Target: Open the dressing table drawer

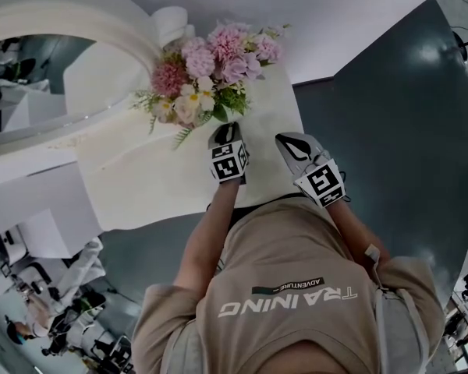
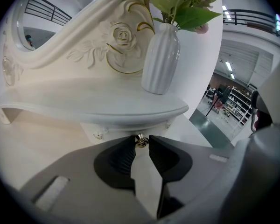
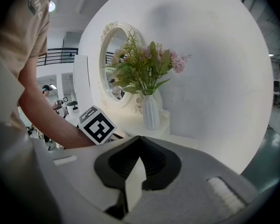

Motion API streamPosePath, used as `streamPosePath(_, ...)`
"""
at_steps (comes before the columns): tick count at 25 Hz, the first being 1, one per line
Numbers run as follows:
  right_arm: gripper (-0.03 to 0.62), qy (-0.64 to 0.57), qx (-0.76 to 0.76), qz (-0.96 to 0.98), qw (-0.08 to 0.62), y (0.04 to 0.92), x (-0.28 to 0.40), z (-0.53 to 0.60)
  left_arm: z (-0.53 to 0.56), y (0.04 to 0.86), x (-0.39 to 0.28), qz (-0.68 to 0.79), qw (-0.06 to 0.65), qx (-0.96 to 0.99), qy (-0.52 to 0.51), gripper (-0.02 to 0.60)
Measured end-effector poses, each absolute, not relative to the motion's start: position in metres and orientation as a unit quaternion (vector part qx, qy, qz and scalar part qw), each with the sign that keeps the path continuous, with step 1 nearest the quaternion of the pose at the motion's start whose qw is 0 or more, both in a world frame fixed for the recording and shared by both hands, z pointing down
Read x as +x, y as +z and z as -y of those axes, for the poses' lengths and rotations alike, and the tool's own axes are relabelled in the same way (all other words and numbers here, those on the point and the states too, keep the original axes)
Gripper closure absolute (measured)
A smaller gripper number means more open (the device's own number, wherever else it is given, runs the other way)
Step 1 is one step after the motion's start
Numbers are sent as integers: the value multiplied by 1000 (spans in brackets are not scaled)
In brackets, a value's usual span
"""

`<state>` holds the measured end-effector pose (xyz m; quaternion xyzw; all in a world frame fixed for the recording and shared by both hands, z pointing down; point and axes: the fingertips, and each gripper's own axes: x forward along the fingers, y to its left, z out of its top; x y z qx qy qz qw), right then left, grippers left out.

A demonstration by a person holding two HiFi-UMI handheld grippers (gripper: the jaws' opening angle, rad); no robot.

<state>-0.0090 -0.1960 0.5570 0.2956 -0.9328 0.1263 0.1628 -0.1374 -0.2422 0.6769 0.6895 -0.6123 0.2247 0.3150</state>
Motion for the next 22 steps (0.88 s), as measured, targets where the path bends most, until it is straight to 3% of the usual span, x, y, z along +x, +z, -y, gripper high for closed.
streamPosePath(22, 592, 112, 292, 936, 163, 559, -21, 179, 206, 683, -131, 602, 325, 689, 239, 471)
